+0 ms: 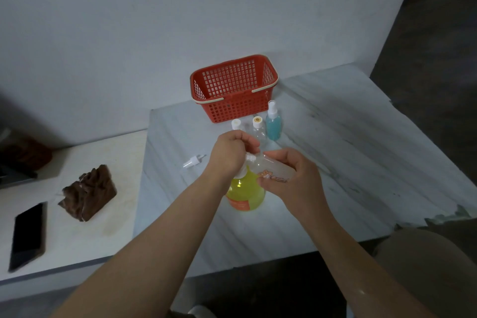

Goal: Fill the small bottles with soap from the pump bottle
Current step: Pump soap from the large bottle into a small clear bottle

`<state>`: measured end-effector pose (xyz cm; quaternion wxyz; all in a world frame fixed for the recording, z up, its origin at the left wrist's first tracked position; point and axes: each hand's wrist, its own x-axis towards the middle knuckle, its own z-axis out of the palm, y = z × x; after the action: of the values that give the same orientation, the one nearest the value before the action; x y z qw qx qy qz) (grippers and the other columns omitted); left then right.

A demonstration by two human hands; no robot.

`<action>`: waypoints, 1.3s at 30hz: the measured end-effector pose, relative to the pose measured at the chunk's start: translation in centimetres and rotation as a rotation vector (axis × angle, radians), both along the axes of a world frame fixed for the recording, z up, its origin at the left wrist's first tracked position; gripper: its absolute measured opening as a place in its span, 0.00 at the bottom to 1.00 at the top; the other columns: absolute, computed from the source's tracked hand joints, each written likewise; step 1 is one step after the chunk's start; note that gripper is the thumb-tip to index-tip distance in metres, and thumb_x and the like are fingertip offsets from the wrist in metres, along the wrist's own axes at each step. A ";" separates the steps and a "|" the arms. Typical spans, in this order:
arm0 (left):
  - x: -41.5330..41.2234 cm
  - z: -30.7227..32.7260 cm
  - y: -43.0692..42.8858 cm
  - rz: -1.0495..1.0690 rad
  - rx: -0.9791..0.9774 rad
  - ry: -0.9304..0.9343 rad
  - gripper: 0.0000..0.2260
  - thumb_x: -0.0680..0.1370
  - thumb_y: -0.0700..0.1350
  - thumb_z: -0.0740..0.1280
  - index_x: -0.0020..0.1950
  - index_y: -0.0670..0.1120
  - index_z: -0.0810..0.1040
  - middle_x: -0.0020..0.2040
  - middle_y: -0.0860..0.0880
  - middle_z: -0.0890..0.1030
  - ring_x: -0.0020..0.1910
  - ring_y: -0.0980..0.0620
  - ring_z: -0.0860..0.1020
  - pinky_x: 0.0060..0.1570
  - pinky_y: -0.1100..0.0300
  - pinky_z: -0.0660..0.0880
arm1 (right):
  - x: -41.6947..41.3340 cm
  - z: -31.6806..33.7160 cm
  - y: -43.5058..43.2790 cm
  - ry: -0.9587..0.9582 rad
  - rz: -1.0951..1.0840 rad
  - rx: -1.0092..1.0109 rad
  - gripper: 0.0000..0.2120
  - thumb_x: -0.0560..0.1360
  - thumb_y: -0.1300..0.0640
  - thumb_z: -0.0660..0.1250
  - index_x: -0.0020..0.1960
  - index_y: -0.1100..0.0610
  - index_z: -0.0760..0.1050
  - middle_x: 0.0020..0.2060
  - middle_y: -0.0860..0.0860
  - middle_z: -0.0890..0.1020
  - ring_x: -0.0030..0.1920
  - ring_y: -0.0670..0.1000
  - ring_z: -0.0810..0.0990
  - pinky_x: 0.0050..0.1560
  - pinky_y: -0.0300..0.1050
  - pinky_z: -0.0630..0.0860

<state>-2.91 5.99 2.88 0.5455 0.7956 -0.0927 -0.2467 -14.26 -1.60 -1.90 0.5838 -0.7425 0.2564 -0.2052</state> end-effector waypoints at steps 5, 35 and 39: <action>-0.2 -0.5 0.1 -0.022 0.008 0.005 0.18 0.70 0.28 0.50 0.37 0.40 0.78 0.36 0.43 0.80 0.33 0.52 0.77 0.35 0.63 0.75 | 0.2 -0.5 -0.2 -0.004 0.001 0.002 0.20 0.62 0.60 0.78 0.51 0.51 0.79 0.45 0.45 0.82 0.47 0.46 0.80 0.45 0.39 0.76; -0.2 0.2 0.3 0.028 -0.024 -0.028 0.14 0.73 0.30 0.55 0.38 0.43 0.77 0.35 0.45 0.80 0.37 0.51 0.77 0.48 0.54 0.75 | -0.1 0.3 0.2 -0.003 -0.006 -0.002 0.21 0.62 0.59 0.78 0.53 0.50 0.78 0.46 0.45 0.82 0.48 0.47 0.80 0.45 0.39 0.77; -0.3 -0.2 0.2 0.029 -0.005 -0.025 0.16 0.72 0.30 0.53 0.37 0.42 0.78 0.35 0.44 0.80 0.39 0.48 0.78 0.52 0.50 0.76 | 0.0 0.1 0.1 0.000 -0.005 0.014 0.21 0.62 0.59 0.78 0.53 0.51 0.78 0.46 0.46 0.82 0.48 0.47 0.80 0.43 0.37 0.74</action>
<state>-3.20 6.14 2.69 0.5500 0.7984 -0.0883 -0.2286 -14.25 -1.54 -1.81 0.5885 -0.7378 0.2595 -0.2049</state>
